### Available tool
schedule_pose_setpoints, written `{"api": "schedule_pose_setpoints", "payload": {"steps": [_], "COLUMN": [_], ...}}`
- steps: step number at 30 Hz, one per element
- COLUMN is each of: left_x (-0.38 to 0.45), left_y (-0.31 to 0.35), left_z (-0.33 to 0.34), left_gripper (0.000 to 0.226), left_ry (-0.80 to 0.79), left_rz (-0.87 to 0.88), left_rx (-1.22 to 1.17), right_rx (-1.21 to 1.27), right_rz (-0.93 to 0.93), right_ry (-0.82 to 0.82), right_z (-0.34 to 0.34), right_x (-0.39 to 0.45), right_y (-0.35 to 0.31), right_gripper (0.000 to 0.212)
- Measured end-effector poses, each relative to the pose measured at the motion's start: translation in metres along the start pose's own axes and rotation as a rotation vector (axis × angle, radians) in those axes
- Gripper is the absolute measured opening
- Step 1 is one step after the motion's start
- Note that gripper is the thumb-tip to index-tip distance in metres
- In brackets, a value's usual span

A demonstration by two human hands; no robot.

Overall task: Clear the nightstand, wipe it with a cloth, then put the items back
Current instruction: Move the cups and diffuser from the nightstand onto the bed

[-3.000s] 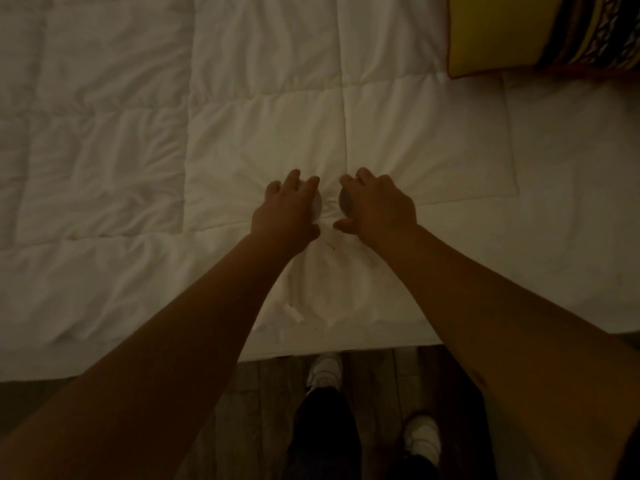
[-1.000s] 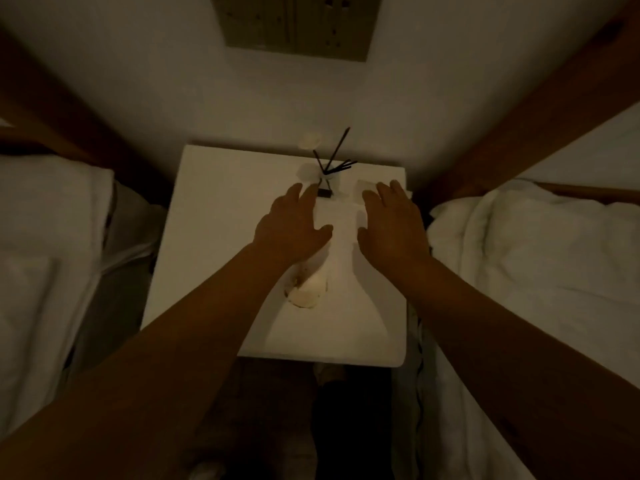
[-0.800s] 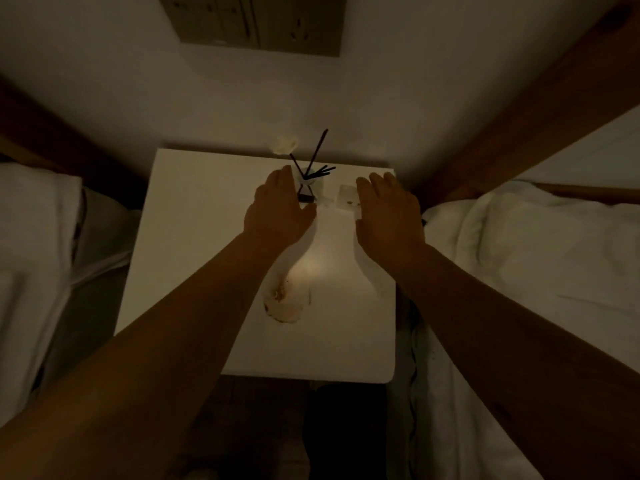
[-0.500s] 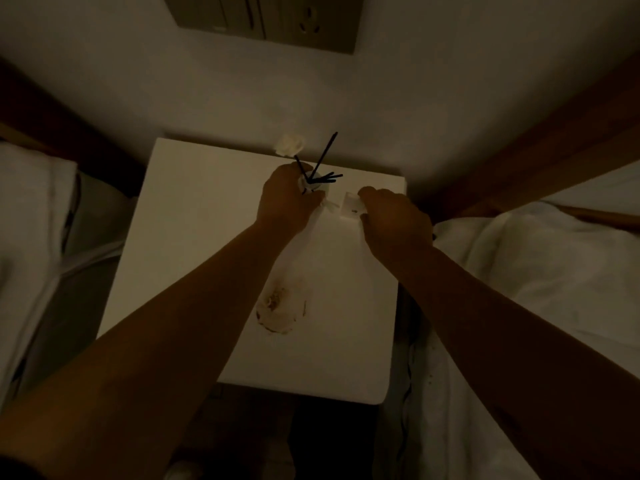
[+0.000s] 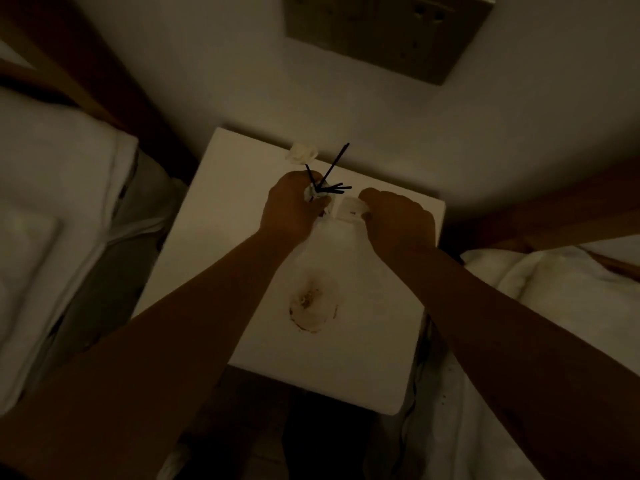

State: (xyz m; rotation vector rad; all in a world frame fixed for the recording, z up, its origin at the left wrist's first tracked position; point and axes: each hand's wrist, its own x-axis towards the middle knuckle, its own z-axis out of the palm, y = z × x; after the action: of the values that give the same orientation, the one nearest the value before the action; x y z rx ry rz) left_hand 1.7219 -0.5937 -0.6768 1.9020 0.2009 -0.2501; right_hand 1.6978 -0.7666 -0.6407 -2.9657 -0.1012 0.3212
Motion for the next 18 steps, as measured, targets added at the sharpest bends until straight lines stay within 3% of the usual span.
{"api": "schedule_pose_setpoints", "payload": {"steps": [4,10,18], "left_x": [-0.010,-0.031,-0.112], "left_y": [-0.006,-0.035,-0.092], "left_z": [-0.055,-0.150,-0.301], "left_gripper": [0.025,0.027,0.027], "left_ry": [0.076,0.204,0.465], "left_rz": [0.074,0.054,-0.118], "left_rx": [0.047,0.113,0.040], "right_rx": [-0.034,-0.032,-0.029], "right_rz": [-0.082,-0.282,-0.502], "right_ry": [0.028,0.022,-0.016], "right_z": [-0.003,-0.001,0.020], "right_x": [0.013,0.024,0.010], "right_y": [-0.053,-0.159,-0.330], "right_gripper": [0.019,0.022,0.026]}}
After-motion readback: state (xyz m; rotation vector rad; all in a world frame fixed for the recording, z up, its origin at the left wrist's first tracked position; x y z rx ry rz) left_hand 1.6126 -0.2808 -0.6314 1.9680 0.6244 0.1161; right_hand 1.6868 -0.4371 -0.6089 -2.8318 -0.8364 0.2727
